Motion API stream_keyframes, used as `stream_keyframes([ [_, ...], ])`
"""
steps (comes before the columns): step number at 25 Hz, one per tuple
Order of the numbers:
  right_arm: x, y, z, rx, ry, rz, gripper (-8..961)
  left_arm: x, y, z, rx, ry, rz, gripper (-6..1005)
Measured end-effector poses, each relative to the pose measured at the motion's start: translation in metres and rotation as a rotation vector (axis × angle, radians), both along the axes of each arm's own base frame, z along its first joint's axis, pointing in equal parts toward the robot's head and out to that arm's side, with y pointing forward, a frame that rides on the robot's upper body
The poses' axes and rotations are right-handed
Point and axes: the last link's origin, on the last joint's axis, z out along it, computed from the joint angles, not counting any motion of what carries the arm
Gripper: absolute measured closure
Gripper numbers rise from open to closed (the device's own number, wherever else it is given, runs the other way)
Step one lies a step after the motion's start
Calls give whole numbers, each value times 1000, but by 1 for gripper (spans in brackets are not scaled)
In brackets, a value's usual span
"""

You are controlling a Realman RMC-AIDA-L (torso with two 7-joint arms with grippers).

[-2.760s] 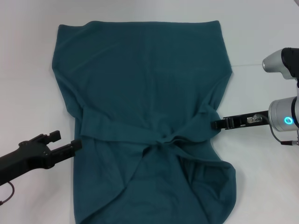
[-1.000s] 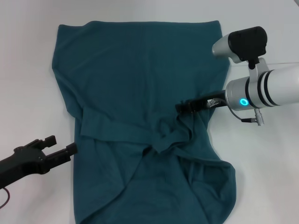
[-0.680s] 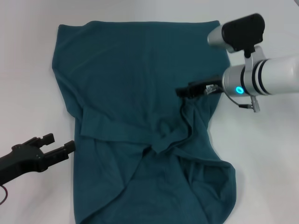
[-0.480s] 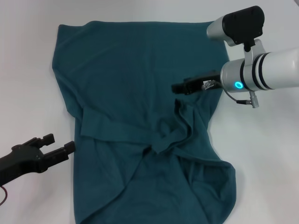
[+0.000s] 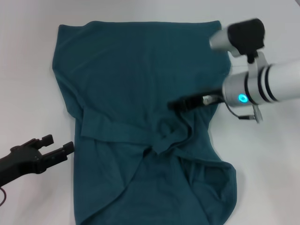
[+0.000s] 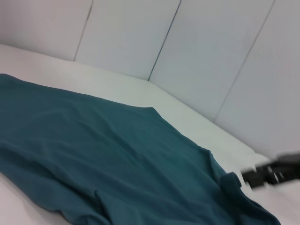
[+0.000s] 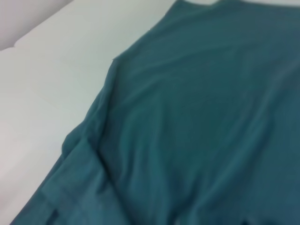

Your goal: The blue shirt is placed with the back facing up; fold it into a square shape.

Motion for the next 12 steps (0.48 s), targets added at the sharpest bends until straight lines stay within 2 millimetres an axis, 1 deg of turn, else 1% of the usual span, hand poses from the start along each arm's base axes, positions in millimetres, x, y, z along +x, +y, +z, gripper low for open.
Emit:
stream_keyframes([
  [4,20,-17,9,-4,31,-36,491,-3,-2,3,14,-10,10,124],
  [8,19,-37,21,-21,65,-31,496,-2,-2,6,13,-15,3,124],
  [12,13,-61,25,-35,32,-25,501,0,0,7,16,-18,-2,124],
])
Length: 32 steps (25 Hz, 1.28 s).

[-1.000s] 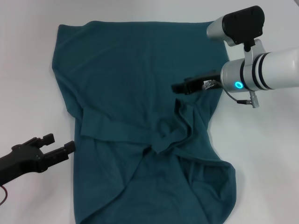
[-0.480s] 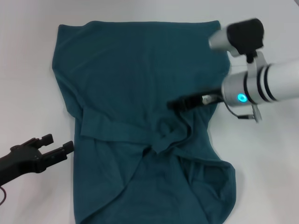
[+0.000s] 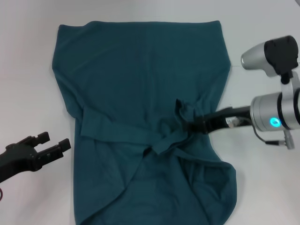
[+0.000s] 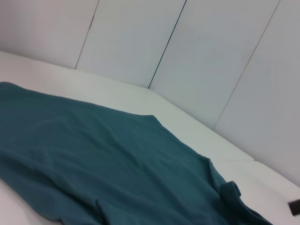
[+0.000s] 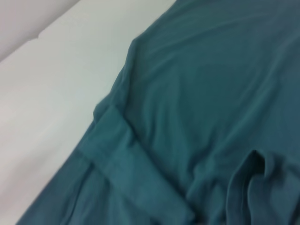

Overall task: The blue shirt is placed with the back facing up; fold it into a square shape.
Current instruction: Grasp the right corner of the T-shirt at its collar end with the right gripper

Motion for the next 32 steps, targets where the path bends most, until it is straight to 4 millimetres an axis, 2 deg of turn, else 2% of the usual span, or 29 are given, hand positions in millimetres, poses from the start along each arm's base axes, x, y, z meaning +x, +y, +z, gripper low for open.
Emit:
stream_keyframes([
  [7,-9,-29,0,-38,-146,1,510,4,2,0,-4,-5,-15,124],
  [13,-10,-42,-9,-44,-295,0,518,4,2,-1,-5,-8,-13,124],
  [20,-14,-53,-9,-36,-287,6,527,4,-2,-2,-14,-18,-17,124],
  [27,-7,-60,0,-6,-282,-18,536,4,-2,-3,-17,-21,-17,124],
  [32,5,-63,12,19,-282,-61,543,3,-3,-3,-29,-19,-7,124],
])
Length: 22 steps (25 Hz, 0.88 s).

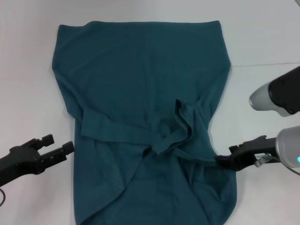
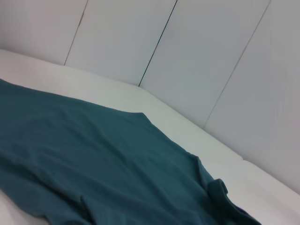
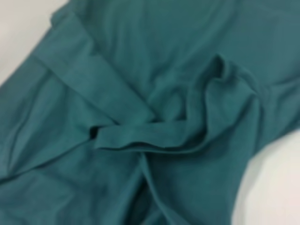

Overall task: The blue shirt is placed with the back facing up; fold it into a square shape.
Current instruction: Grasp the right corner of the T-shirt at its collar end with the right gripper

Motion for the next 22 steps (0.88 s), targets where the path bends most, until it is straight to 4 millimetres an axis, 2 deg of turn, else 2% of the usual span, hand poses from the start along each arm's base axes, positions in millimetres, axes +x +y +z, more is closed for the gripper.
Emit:
stream_keyframes([
  [6,9,-6,1,-3,5,-32,550,-8,-8,5,-18,6,32,124],
  [22,5,-12,-6,-49,18,-47,571,-7,-23,18,-186,3,94,123],
])
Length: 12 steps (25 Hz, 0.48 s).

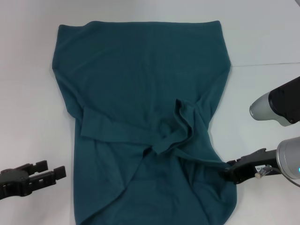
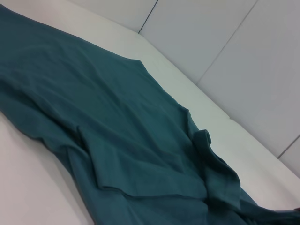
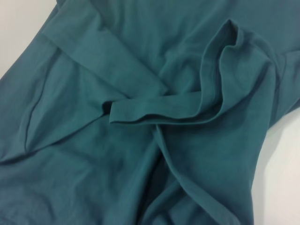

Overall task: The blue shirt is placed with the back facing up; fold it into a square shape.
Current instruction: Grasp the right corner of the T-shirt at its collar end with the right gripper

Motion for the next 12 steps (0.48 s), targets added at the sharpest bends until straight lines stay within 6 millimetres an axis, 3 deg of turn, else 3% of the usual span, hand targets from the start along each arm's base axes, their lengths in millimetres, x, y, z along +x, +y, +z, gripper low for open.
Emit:
stream_keyframes([
  [3,2,-1,1,-1,0,-9,575,-2,-5,4,8,-10,9,123],
  [12,8,-3,0,-1,-7,-30,716,-5,-17,9,2,-52,16,123],
])
